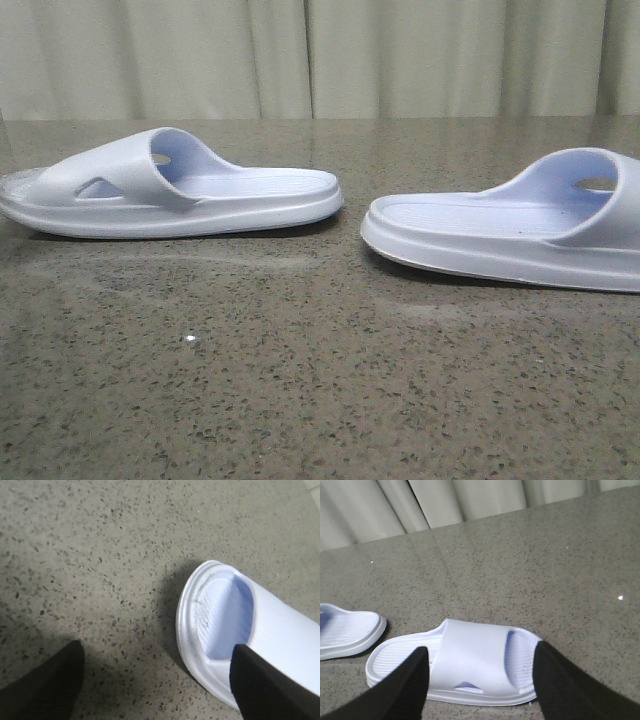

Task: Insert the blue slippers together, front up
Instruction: 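Lower the left gripper to the heel of the slipper nearest it, then grasp the slipper heel with the left gripper and lift it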

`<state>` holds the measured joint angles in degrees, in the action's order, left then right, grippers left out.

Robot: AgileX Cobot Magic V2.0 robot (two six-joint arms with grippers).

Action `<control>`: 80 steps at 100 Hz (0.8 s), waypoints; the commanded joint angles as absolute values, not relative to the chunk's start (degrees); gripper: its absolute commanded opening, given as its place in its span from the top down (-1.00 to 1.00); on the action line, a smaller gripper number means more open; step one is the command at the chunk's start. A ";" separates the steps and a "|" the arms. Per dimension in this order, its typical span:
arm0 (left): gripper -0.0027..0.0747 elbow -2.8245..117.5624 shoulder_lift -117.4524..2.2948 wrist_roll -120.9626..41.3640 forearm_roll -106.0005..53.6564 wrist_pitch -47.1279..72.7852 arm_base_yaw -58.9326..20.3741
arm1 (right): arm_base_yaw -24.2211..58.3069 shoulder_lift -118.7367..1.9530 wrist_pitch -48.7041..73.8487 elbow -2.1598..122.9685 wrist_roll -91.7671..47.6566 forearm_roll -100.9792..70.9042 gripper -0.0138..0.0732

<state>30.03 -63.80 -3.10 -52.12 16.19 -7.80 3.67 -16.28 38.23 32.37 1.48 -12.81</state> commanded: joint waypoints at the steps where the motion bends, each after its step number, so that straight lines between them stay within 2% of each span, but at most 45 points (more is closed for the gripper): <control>1: -0.44 31.98 -63.61 -3.10 -53.59 13.54 -7.79 | 3.67 -17.50 33.69 34.25 1.21 -13.25 -0.21; 38: -0.44 33.89 -69.88 -3.19 -54.09 13.75 -8.33 | 3.67 -17.50 32.47 34.25 1.21 -13.25 -0.21; 80: -0.44 41.25 -78.55 -3.19 -54.22 13.03 -16.31 | 3.67 -17.50 32.47 34.25 1.21 -13.25 -0.21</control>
